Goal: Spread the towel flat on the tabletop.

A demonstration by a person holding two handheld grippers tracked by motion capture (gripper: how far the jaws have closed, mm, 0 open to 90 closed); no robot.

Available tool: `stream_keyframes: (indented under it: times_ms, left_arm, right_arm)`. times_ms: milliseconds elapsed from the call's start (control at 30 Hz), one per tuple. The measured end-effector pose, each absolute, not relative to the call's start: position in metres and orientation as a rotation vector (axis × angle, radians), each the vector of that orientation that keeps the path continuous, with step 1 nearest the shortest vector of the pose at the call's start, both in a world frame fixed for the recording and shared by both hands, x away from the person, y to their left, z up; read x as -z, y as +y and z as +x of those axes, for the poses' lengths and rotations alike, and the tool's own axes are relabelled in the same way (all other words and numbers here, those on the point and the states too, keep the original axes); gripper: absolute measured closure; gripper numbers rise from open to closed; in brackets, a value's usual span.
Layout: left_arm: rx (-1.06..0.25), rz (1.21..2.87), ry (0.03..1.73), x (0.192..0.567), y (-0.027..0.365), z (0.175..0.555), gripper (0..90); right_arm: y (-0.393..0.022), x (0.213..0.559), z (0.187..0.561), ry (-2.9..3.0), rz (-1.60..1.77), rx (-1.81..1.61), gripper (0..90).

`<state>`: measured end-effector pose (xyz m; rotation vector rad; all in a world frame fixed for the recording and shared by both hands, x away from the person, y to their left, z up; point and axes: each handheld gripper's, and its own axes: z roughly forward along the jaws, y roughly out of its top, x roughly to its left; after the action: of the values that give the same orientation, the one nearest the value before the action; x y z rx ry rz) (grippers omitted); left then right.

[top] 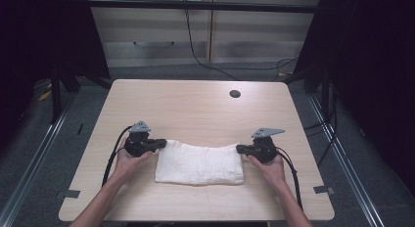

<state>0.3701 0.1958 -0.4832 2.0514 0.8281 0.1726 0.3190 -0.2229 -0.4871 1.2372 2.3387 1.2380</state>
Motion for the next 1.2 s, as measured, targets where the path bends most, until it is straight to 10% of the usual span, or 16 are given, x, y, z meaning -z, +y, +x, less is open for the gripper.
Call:
stream_keyframes:
  times_ms: [1200]
  left_arm:
    - [-0.245, 1.822, 0.768, 0.400, 0.211, 0.375, 85.9]
  right_arm:
    - [-0.236, 0.395, 0.342, 2.173, 1.159, -1.426, 88.4]
